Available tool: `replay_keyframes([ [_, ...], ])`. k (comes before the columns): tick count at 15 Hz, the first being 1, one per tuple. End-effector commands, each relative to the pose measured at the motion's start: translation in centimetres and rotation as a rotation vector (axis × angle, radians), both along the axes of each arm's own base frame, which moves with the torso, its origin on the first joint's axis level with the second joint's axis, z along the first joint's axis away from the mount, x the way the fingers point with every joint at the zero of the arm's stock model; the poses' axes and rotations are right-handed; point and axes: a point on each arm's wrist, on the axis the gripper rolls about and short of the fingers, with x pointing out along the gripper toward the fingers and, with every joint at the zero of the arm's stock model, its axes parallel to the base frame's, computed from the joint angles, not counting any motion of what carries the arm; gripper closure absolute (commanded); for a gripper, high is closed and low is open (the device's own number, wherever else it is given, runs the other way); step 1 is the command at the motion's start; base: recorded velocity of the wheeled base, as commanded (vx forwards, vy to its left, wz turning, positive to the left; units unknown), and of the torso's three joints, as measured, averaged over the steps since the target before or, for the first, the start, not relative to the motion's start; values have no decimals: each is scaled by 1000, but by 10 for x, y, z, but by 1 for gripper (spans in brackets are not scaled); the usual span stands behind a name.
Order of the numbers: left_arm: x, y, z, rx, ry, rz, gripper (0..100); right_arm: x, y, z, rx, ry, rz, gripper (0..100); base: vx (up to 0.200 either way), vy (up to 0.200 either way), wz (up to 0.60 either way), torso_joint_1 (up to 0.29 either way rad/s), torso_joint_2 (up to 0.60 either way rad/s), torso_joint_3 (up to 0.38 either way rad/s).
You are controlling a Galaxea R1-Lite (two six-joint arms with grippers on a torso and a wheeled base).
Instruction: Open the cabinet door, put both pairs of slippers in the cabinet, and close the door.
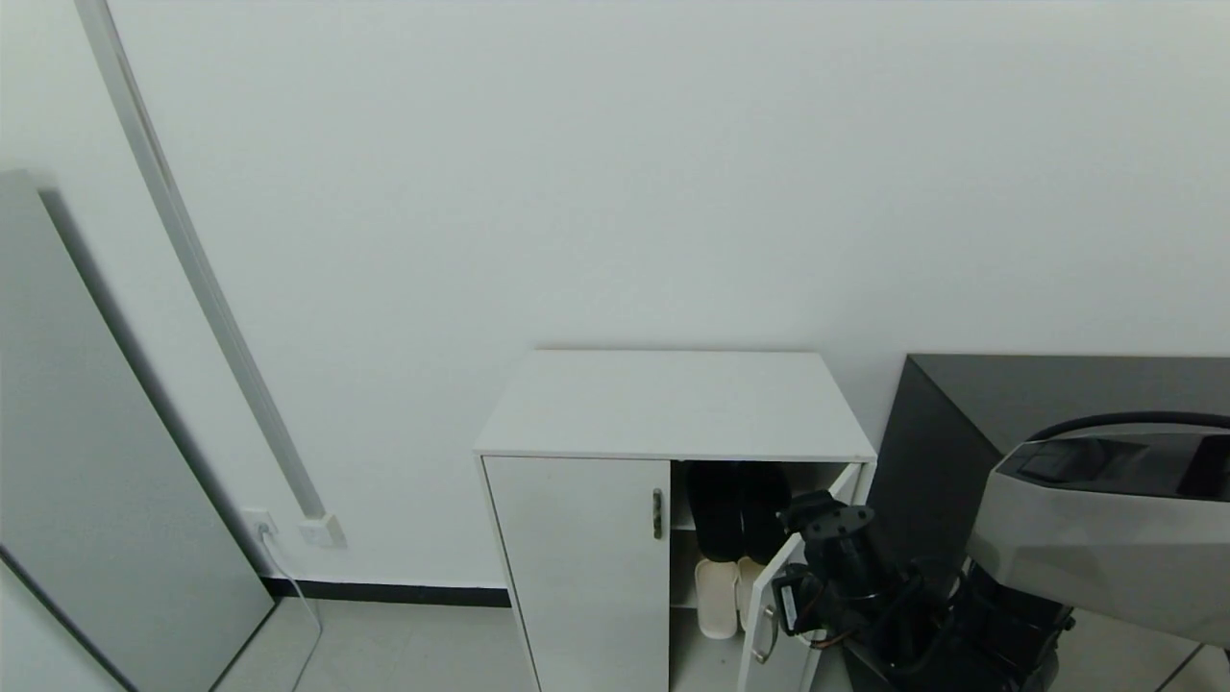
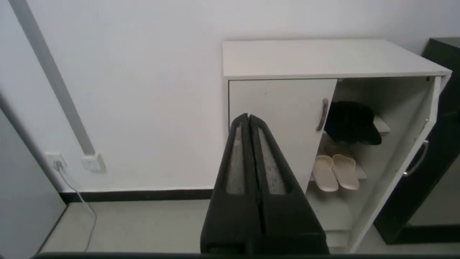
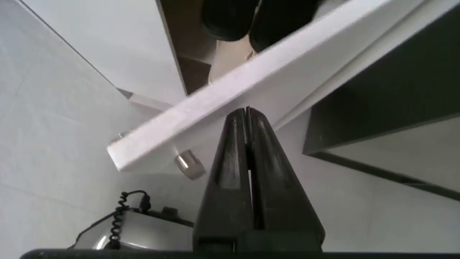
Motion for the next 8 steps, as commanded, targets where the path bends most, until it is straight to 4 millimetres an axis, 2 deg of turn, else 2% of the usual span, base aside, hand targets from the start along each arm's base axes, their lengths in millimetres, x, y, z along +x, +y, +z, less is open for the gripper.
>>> replay_keyframes([
  [1, 0, 0, 0, -1, 2, 0, 100, 6, 4, -6, -1, 0, 2, 100, 0, 0, 0, 0, 0, 0],
  [8, 0, 0, 0, -1, 2, 0, 100, 32, 13, -11, 27, -41, -22, 100, 0, 0, 0, 0, 0, 0],
])
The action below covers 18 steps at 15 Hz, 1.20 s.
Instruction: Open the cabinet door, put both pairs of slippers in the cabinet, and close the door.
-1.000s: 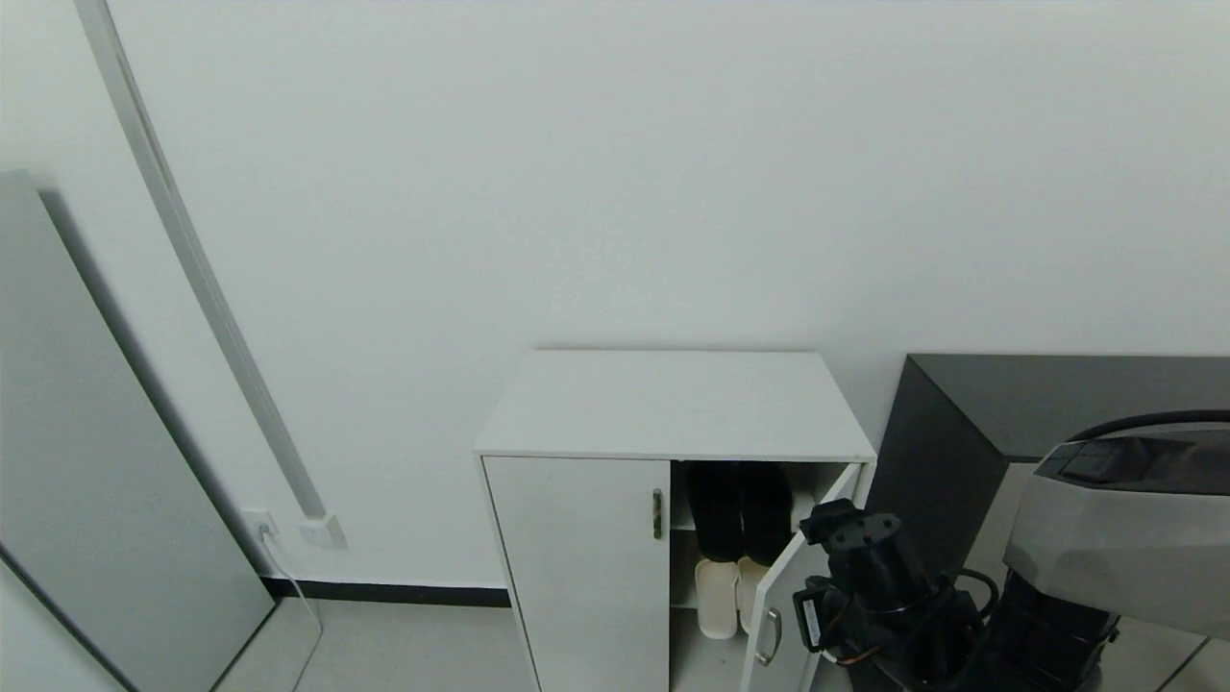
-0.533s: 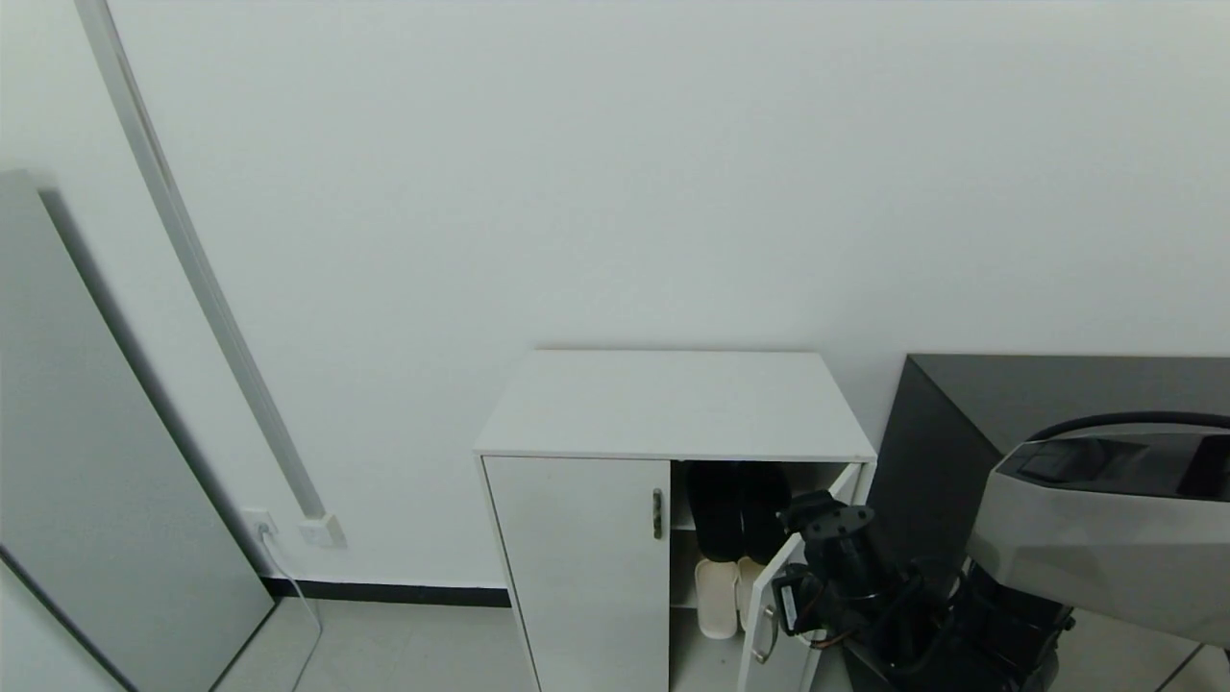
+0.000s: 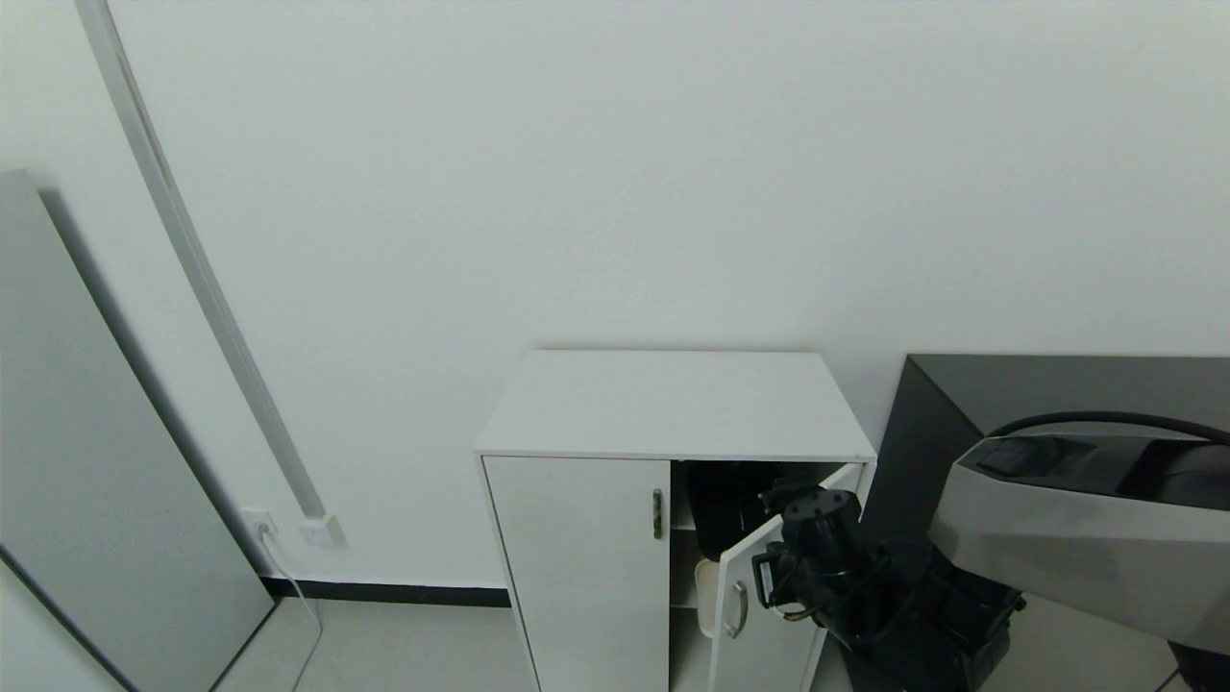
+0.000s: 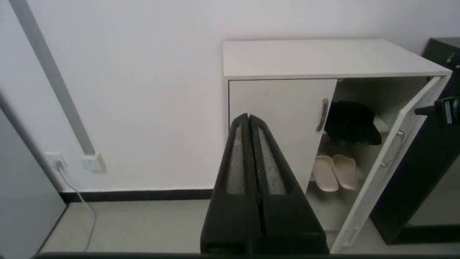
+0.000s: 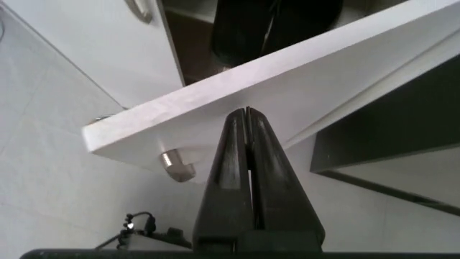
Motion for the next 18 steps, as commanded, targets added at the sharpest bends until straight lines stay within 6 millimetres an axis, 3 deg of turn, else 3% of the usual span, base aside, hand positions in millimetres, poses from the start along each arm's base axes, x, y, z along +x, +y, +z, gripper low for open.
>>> replay_keyframes([
  [1, 0, 0, 0, 0, 1, 0, 100, 9, 1, -8, -1, -1, -11, 100, 0, 0, 0, 0, 0, 0],
  [11, 0, 0, 0, 0, 1, 0, 100, 47, 16, 2, 29, -43, -32, 100, 0, 0, 0, 0, 0, 0],
  [18, 0, 0, 0, 0, 1, 0, 100, 66, 12, -4, 36, -55, -63, 100, 0, 0, 0, 0, 0, 0],
])
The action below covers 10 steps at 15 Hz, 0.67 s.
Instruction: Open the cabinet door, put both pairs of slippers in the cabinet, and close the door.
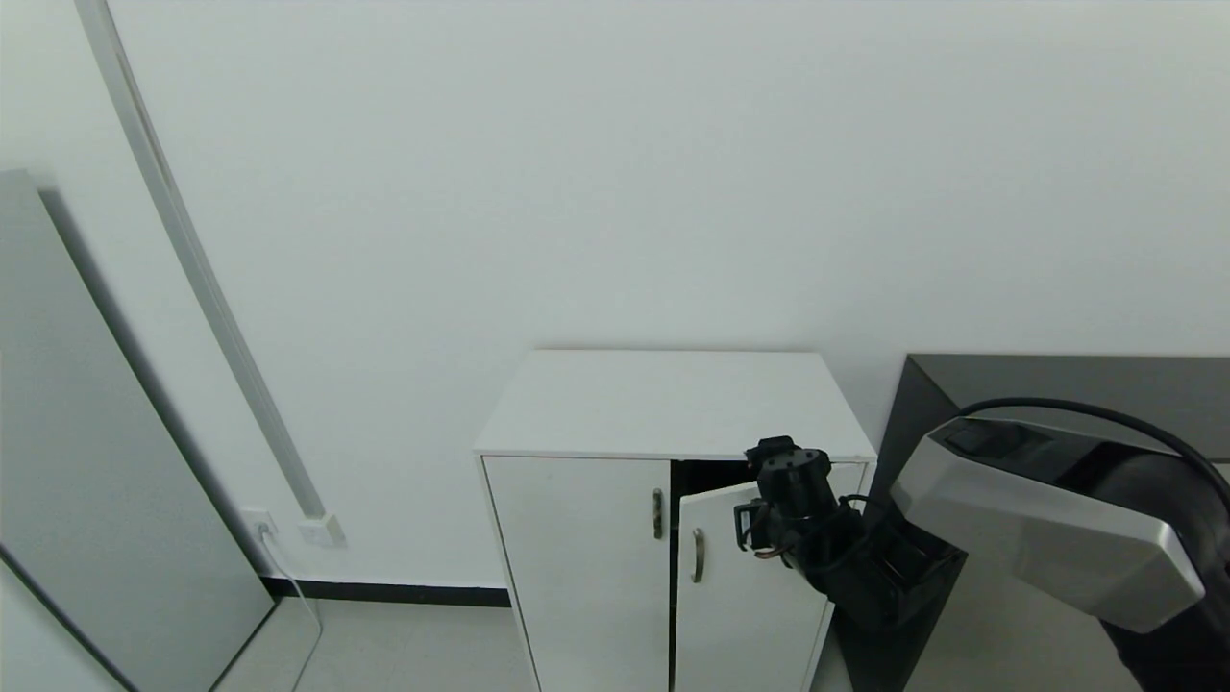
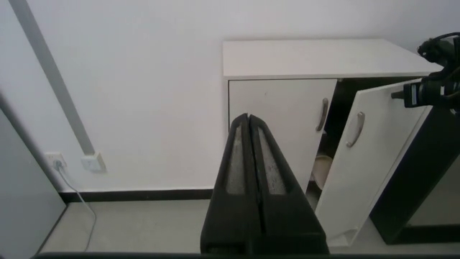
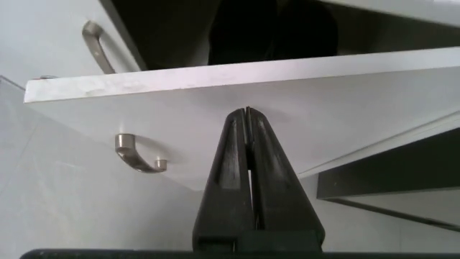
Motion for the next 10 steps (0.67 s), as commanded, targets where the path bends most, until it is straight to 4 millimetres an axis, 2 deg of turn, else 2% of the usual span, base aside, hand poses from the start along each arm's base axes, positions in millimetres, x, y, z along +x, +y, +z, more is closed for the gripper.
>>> replay_keyframes([
  [1, 0, 0, 0, 0, 1, 0, 100, 4, -2, -6, -2, 4, -9, 100, 0, 0, 0, 0, 0, 0],
  [10, 0, 0, 0, 0, 1, 0, 100, 21, 3, -4, 19, -30, -22, 100, 0, 0, 0, 0, 0, 0],
])
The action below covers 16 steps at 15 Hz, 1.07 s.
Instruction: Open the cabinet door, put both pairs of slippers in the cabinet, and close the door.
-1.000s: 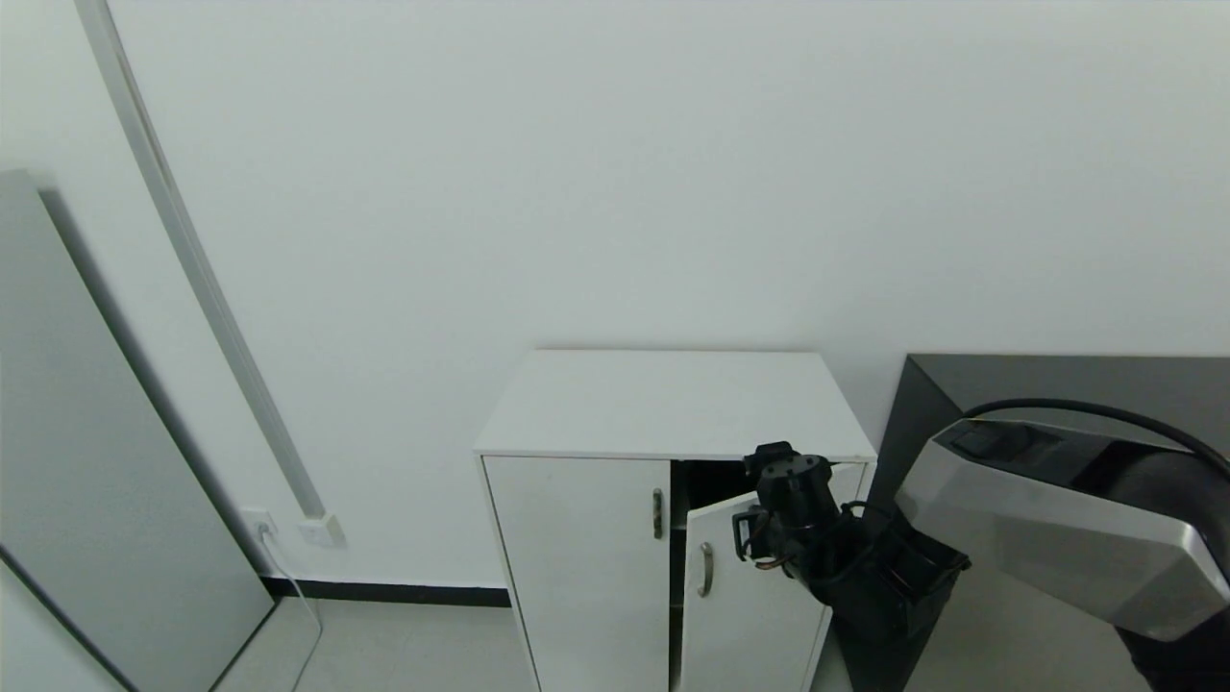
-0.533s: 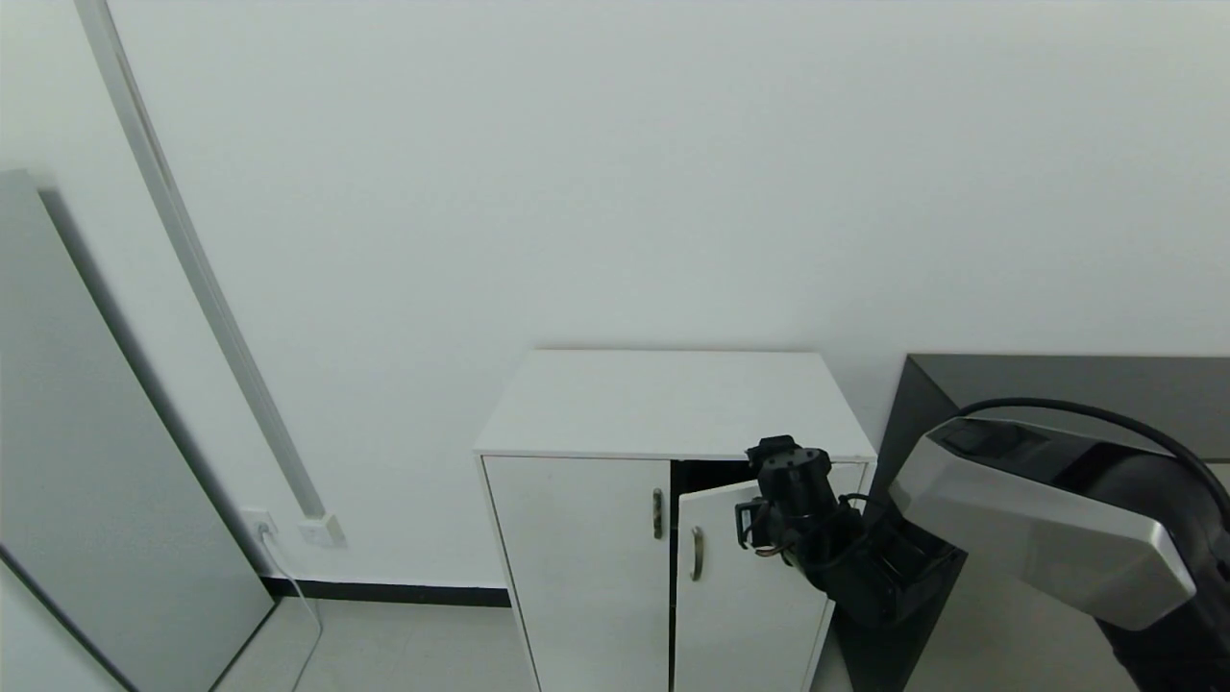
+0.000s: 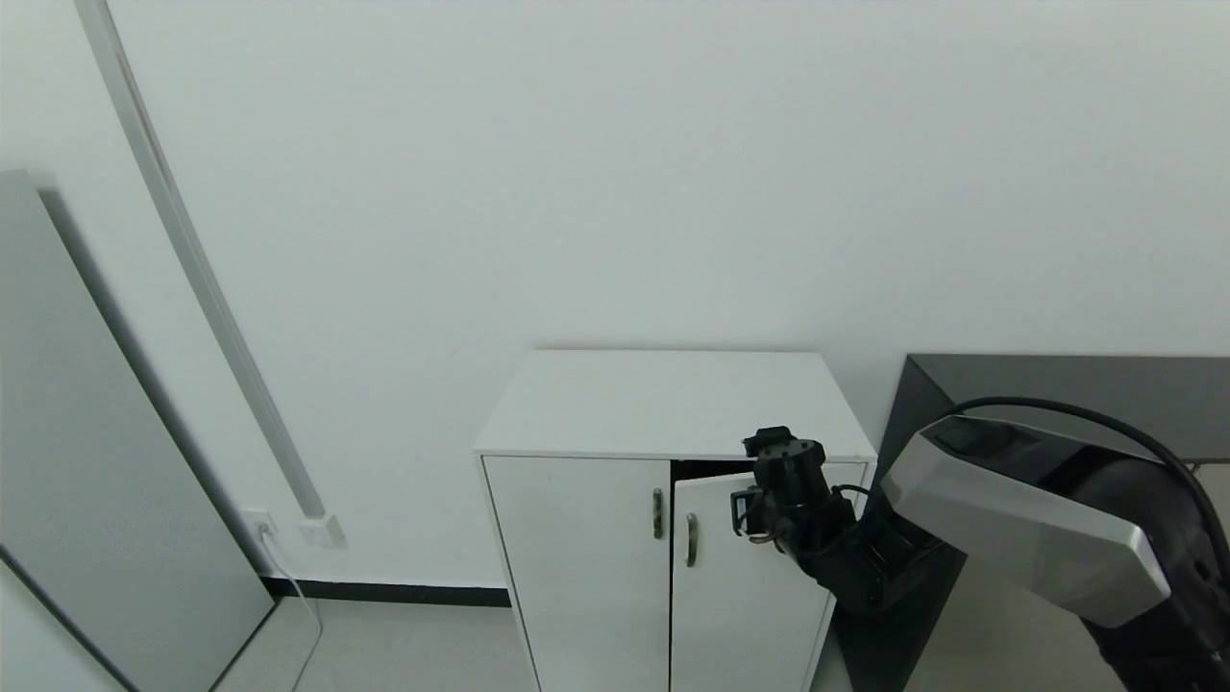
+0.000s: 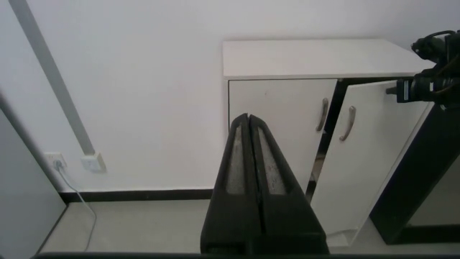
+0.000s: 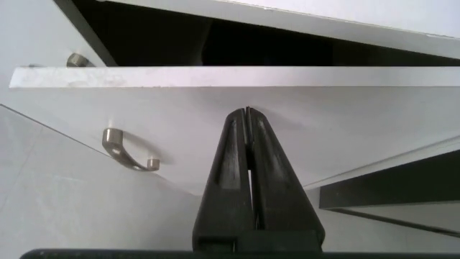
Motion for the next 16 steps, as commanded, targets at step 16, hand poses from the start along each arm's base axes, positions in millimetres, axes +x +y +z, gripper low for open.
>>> replay_keyframes([
  [16, 0, 0, 0, -1, 1, 0, 100, 14, 6, -1, 61, -82, -18, 100, 0, 0, 0, 0, 0, 0],
])
